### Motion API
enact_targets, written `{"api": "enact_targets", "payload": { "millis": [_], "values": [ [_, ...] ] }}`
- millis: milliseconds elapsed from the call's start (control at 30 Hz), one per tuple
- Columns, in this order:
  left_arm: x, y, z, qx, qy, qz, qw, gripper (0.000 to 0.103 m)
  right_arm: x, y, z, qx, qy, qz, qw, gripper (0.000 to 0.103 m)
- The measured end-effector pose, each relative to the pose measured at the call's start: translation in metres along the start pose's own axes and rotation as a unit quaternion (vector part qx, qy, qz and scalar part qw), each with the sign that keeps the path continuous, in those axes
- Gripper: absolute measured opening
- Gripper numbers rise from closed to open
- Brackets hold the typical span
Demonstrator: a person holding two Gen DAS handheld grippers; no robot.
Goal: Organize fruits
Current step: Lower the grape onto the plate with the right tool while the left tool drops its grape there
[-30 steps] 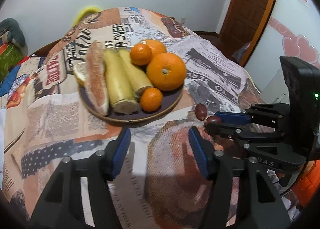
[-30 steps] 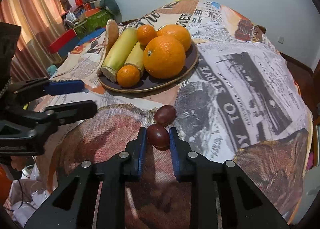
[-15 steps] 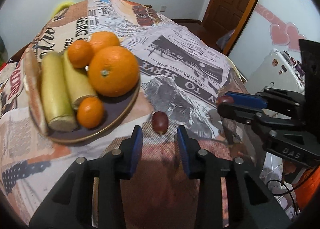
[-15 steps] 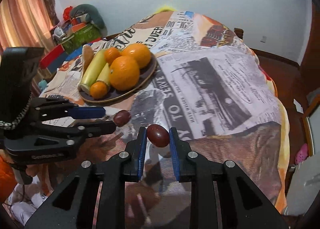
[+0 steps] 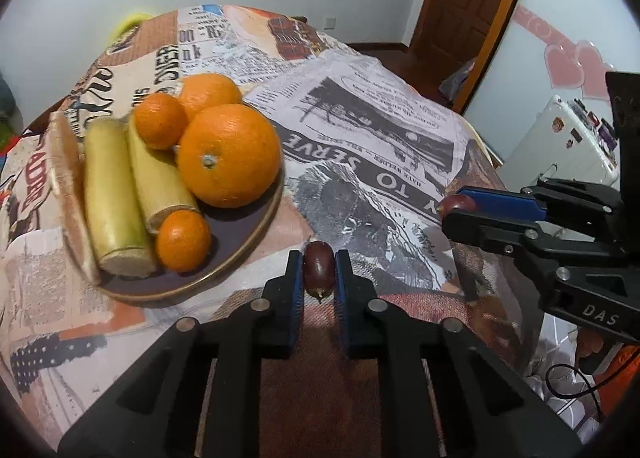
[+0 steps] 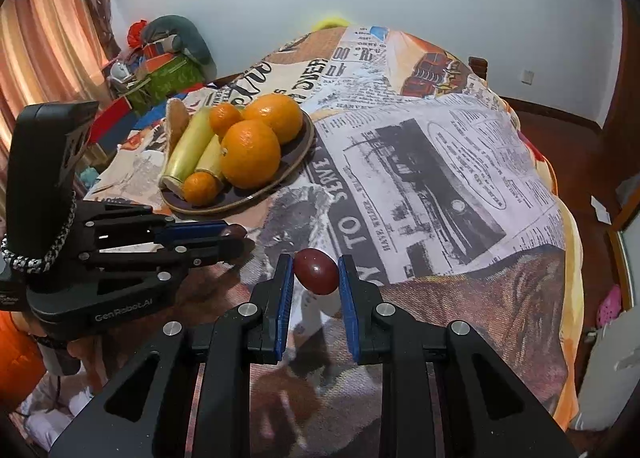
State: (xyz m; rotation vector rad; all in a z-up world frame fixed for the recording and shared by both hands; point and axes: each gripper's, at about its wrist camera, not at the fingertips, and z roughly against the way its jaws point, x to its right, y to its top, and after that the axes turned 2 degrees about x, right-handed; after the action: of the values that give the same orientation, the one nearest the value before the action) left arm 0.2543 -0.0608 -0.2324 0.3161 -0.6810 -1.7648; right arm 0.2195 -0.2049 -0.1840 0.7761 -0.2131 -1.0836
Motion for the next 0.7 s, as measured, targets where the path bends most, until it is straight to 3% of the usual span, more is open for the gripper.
{"api": "enact_targets", "payload": {
  "millis": [400,700],
  "values": [
    [-0.049,-0.006,0.064,0.057,0.037,0.041,0.9968,0.015,-0.036,0.022,-0.003,0.019,0.023,0.027,0.999,0.021],
    [-0.084,-0.009,0.074,0.069,0.053,0.08,0.9929,0.015,-0.058,0.037,-0.03,0.013,0.041,0.048,0.998,0.021]
  ]
}}
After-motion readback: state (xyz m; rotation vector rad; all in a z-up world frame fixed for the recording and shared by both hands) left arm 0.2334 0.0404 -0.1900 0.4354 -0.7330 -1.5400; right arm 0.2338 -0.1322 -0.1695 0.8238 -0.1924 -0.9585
